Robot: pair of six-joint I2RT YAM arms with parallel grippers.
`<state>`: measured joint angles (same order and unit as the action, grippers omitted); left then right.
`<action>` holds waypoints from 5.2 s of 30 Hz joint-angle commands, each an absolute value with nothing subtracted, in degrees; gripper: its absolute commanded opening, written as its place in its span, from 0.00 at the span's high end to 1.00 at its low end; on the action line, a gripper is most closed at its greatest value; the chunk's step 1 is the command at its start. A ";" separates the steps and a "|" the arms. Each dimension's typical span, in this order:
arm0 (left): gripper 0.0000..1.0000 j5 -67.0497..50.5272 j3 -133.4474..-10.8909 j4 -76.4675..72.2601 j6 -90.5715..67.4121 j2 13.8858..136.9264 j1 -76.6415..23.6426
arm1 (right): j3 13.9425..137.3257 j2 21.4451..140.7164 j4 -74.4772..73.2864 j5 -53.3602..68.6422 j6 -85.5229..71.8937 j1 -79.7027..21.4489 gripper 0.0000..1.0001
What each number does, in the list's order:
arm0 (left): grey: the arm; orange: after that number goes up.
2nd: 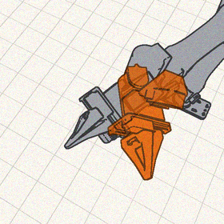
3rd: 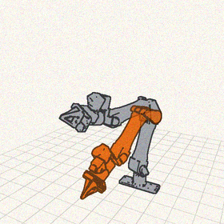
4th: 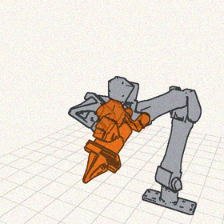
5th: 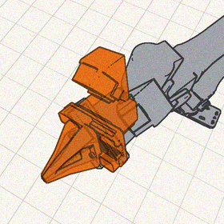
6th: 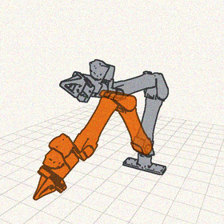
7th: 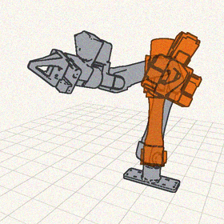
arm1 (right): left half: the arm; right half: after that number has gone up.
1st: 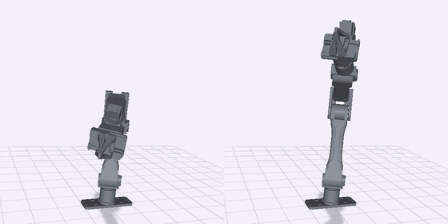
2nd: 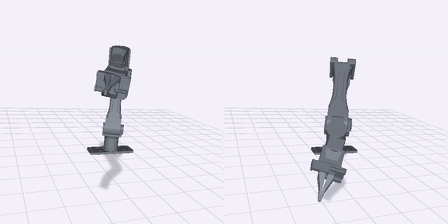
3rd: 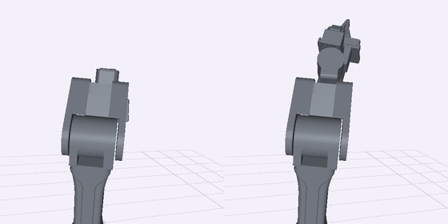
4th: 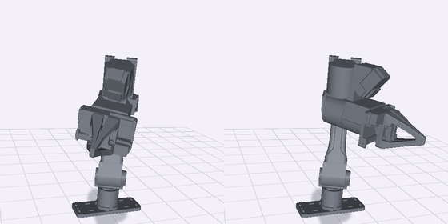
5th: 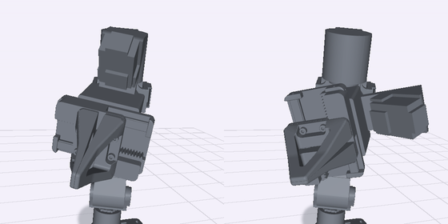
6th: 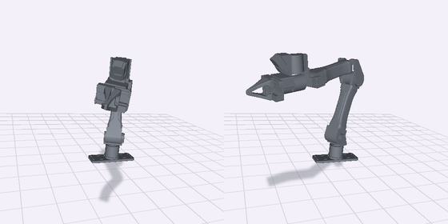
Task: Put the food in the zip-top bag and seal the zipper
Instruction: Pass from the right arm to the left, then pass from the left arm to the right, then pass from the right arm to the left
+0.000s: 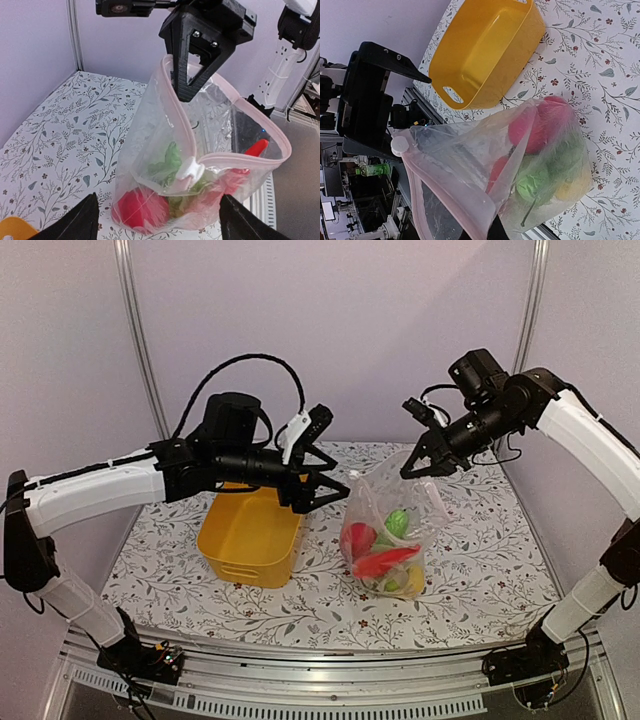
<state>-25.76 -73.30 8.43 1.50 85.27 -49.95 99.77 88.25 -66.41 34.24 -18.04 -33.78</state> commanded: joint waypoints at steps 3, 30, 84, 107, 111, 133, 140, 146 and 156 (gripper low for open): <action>0.18 -29.58 -70.12 -0.77 2.49 91.55 -50.82 | 99.70 90.41 -66.67 32.75 -11.23 -33.97 1.00; 0.96 -34.65 -75.09 -8.09 -8.21 97.68 -47.51 | 110.48 88.54 -68.95 23.56 -15.73 -35.60 0.73; 0.90 -43.66 -80.43 10.71 -5.36 93.43 -45.10 | 112.98 98.32 -62.08 20.36 -6.71 -49.20 0.67; 0.61 -41.11 -70.78 -0.83 -5.44 85.76 -44.12 | 107.16 94.06 -56.29 22.68 -4.99 -49.83 1.00; 0.65 -40.61 -70.23 -2.81 -5.23 86.06 -44.16 | 105.86 92.87 -55.24 23.90 -5.77 -49.83 1.00; 0.69 -44.38 -66.10 -10.00 -7.37 88.67 -42.45 | 107.58 93.84 -56.71 22.04 -5.96 -49.88 1.00; 0.84 -45.44 -65.53 -11.70 -8.65 88.85 -41.36 | 107.67 93.96 -57.17 21.82 -6.24 -49.83 1.00; 1.00 -46.23 -65.23 -13.01 -9.13 88.70 -41.05 | 108.57 94.61 -58.26 20.10 -6.33 -49.83 0.93; 1.00 -45.93 -65.30 -9.92 -7.07 86.05 -40.92 | 116.72 96.07 -57.83 10.05 -3.31 -49.83 0.66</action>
<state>-45.74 -65.82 -11.16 -8.38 88.09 -41.56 117.34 96.77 -59.66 13.65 -4.80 -49.50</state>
